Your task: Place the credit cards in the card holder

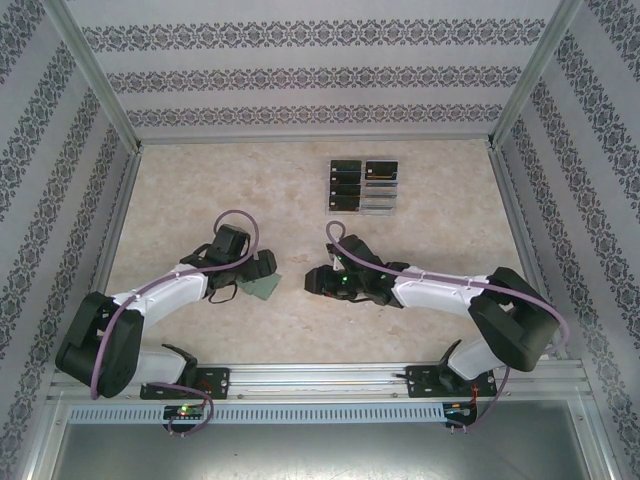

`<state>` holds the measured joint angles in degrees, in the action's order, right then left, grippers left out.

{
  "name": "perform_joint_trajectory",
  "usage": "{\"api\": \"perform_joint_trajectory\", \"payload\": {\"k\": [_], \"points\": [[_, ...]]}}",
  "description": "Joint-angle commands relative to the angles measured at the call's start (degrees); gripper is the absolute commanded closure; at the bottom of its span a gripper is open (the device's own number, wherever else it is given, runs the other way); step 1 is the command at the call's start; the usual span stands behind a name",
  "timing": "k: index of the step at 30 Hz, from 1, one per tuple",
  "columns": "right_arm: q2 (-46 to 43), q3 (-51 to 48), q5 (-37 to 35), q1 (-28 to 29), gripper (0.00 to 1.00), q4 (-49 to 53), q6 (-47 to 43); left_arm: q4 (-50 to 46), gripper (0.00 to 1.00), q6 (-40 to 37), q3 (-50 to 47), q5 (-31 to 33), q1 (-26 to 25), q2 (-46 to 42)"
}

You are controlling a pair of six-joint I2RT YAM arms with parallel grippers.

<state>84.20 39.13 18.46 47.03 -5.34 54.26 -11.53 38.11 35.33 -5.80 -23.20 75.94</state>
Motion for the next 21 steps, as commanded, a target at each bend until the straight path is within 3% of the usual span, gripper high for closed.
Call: {"api": "perform_joint_trajectory", "payload": {"k": [1, 13, 17, 21], "points": [[-2.3, -1.5, -1.9, 0.2, 0.54, 0.4, 0.6, 0.5, 0.0, 1.8, -0.8, -0.6, -2.3, -0.2], [-6.2, -4.6, -2.3, -2.8, 0.54, 1.1, 0.2, 6.1, 0.0, 15.8, -2.5, -0.2, -14.2, -5.6], [-5.2, -4.4, -2.1, -2.7, 0.54, 1.3, 0.6, 2.0, 0.0, 15.0, 2.6, 3.5, -15.3, -6.0], [-2.4, -3.2, -2.0, -1.7, 0.54, -0.1, 2.3, -5.7, 0.0, 8.8, 9.7, 10.2, -14.5, -5.4]]}}
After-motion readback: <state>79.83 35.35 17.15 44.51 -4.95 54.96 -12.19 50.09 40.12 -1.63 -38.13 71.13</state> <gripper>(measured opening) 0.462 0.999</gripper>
